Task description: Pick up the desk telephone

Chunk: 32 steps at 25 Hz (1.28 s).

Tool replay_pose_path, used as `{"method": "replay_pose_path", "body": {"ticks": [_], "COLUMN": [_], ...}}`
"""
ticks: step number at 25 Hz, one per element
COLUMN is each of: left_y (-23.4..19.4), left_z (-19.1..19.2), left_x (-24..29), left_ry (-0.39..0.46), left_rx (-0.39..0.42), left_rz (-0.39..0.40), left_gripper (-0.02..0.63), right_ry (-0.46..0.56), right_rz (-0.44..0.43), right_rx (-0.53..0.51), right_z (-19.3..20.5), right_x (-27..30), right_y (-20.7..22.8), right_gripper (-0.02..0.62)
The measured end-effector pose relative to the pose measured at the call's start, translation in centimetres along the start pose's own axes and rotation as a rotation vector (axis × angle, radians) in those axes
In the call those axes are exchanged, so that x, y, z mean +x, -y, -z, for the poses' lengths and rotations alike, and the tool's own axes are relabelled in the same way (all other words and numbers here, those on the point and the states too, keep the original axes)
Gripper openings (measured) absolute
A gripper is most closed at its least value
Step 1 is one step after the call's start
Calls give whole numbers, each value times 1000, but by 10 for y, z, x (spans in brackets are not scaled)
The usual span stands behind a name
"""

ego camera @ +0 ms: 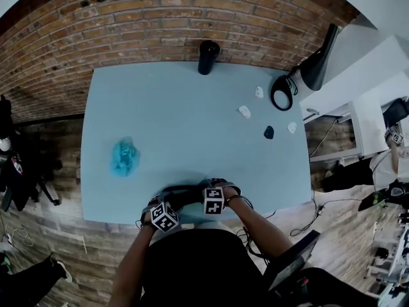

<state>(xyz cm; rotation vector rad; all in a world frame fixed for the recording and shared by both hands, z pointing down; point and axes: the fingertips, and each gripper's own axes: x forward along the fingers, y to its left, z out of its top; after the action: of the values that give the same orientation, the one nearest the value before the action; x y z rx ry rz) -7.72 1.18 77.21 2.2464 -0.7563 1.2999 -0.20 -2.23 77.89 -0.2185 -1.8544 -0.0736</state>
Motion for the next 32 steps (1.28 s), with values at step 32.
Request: {"method": "replay_pose_path", "body": {"ticks": [32], "left_y": [30], "left_z": [5], "left_x": [-23], "left_ry": [38], "left_rx": [32], "left_rz": [69], "left_gripper": [307], "right_ry": [138], "right_rz": [-51], "right_rx": [149], "right_z": [-5], "right_x": [-9], "right_y": [-51], "right_gripper": [308]}}
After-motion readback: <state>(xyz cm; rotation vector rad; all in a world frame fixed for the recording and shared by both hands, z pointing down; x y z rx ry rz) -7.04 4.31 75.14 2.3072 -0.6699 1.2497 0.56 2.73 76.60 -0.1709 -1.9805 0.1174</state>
